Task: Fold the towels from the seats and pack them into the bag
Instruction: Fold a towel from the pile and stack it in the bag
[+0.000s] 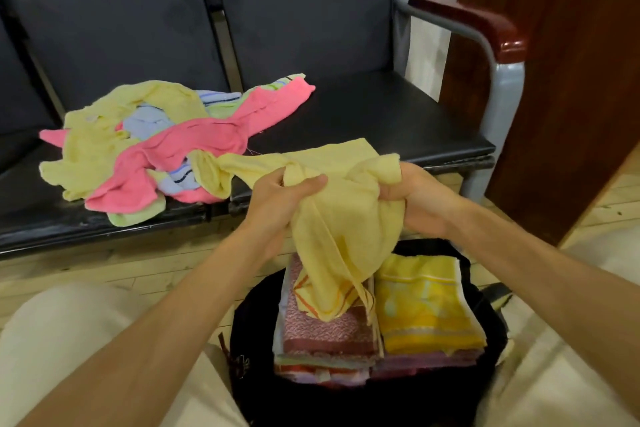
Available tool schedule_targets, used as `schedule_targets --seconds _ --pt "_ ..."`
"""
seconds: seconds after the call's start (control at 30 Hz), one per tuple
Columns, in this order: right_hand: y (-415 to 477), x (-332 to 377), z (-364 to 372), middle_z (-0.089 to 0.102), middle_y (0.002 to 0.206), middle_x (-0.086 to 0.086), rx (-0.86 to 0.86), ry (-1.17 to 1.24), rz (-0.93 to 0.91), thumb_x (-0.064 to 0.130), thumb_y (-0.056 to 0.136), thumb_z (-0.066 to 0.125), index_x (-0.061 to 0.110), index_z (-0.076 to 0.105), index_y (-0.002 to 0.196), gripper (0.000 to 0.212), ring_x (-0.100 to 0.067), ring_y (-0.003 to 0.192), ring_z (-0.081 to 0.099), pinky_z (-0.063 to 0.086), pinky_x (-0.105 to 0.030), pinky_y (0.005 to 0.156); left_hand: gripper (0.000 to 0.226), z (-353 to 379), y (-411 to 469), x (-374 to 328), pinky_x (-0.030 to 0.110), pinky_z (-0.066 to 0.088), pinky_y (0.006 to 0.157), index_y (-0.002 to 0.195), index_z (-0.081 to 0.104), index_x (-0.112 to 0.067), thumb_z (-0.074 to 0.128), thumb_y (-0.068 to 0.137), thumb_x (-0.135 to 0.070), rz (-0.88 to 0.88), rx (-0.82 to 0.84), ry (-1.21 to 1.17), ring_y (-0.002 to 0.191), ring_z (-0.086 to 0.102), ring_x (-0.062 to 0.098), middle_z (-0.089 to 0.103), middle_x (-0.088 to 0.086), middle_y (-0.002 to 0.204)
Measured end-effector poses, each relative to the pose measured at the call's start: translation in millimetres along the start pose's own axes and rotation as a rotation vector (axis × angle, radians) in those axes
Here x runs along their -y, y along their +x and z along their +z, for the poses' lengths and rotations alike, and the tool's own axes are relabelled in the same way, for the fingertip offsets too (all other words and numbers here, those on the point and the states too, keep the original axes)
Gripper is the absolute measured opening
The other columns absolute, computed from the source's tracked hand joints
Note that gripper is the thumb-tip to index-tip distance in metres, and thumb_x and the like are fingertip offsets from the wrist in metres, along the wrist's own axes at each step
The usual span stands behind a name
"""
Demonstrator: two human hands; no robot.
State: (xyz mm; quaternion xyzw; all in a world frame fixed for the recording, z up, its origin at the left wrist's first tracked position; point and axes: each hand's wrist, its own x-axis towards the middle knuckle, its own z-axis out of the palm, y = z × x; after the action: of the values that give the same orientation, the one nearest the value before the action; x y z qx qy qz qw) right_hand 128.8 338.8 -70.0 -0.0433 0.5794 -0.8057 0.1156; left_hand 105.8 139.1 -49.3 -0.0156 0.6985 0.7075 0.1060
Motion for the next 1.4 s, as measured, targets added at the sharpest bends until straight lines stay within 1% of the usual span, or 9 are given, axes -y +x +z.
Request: schedule_targets --seconds 0.2,0.57,0.7,0.83,0.97,1.03,1.17,1.23,1.4 --pt "-10.2 14.3 -7.8 0.074 0.095 -0.005 -0.082 0.101 -0.060 -0.004 0.070 0.051 0.017 0.076 0.093 0.040 -0.021 0.090 0.071 0.059 -0.032 0.072 0.023 2.6 3.5 0.4 0.040 0.056 0.084 0.110 0.064 -0.014 0.064 0.087 -0.011 -0.031 0.067 0.010 0.096 0.069 0.022 0.072 0.005 0.104" --pt "-11.9 29.4 -35.4 0.065 0.124 -0.013 -0.413 0.320 -0.123 0.006 0.093 0.052 0.008 0.052 0.134 0.041 -0.028 0.110 0.066 0.054 -0.042 0.086 0.019 -31.4 17.1 -7.5 0.042 0.047 0.083 0.093 0.067 -0.001 0.051 0.084 -0.002 -0.118 0.131 -0.096 0.084 0.060 0.027 0.063 0.015 0.093" --pt "-7.1 26.4 -33.2 0.066 0.120 -0.010 -0.552 -0.060 -0.113 0.010 0.093 0.059 0.010 0.059 0.127 0.034 -0.026 0.108 0.065 0.052 -0.047 0.094 0.019 -33.3 18.1 -4.4 0.037 0.051 0.078 0.090 0.067 -0.004 0.065 0.088 -0.023 -0.102 0.168 0.026 0.077 0.062 0.021 0.065 0.008 0.079" --pt "0.3 18.2 -28.8 0.062 0.105 -0.006 -0.615 -1.000 -0.175 0.018 0.101 0.047 0.006 0.059 0.116 0.022 -0.018 0.094 0.056 0.042 -0.031 0.082 0.026 -39.3 16.6 -2.3 0.040 0.052 0.084 0.091 0.068 -0.008 0.063 0.089 -0.034 -0.046 0.072 0.208 0.085 0.065 0.024 0.070 0.010 0.086" --pt "9.6 8.3 -30.8 0.060 0.108 -0.013 -0.599 -1.306 -0.003 0.028 0.103 0.041 0.003 0.054 0.119 0.032 -0.029 0.106 0.057 0.038 -0.032 0.078 0.019 -41.9 11.7 -9.0 0.036 0.049 0.081 0.081 0.059 -0.016 0.055 0.095 -0.027 -0.008 0.139 -0.027 0.079 0.062 0.019 0.064 0.005 0.080" --pt "9.7 14.8 -28.1 0.065 0.098 -0.012 -0.622 -1.098 0.060 0.030 0.098 0.053 0.004 0.062 0.107 0.029 -0.030 0.098 0.063 0.043 -0.032 0.070 0.020 -44.5 10.5 -17.8 0.034 0.053 0.082 0.090 0.060 -0.013 0.049 0.098 -0.028 0.020 0.178 -0.227 0.082 0.066 0.018 0.068 0.005 0.085" --pt "-1.2 40.5 -19.5 0.072 0.108 -0.010 -0.439 0.115 0.033 0.021 0.088 0.066 0.010 0.063 0.115 0.029 -0.023 0.096 0.071 0.056 -0.036 0.074 0.035 -58.7 15.1 -35.2 0.032 0.058 0.080 0.115 0.060 -0.008 0.038 0.102 -0.031 0.099 0.152 -0.528 0.093 0.069 0.018 0.072 0.006 0.099" --pt "-1.6 45.0 -22.6 0.069 0.118 -0.010 -0.341 0.233 -0.087 0.011 0.086 0.062 0.008 0.059 0.125 0.039 -0.025 0.107 0.068 0.055 -0.038 0.082 0.032 -65.2 18.4 -39.5 0.031 0.059 0.076 0.123 0.055 -0.008 0.040 0.102 -0.026 0.091 0.057 -0.576 0.096 0.069 0.016 0.072 0.005 0.104" --pt "1.0 35.3 -15.6 0.065 0.092 -0.007 -0.505 -1.058 -0.189 0.004 0.095 0.051 0.006 0.061 0.097 0.010 -0.027 0.091 0.063 0.048 -0.038 0.073 0.037 -68.8 24.4 -38.7 0.038 0.053 0.088 0.133 0.050 -0.005 0.044 0.102 -0.024 0.028 -0.066 -0.400 0.108 0.065 0.023 0.065 0.011 0.121"
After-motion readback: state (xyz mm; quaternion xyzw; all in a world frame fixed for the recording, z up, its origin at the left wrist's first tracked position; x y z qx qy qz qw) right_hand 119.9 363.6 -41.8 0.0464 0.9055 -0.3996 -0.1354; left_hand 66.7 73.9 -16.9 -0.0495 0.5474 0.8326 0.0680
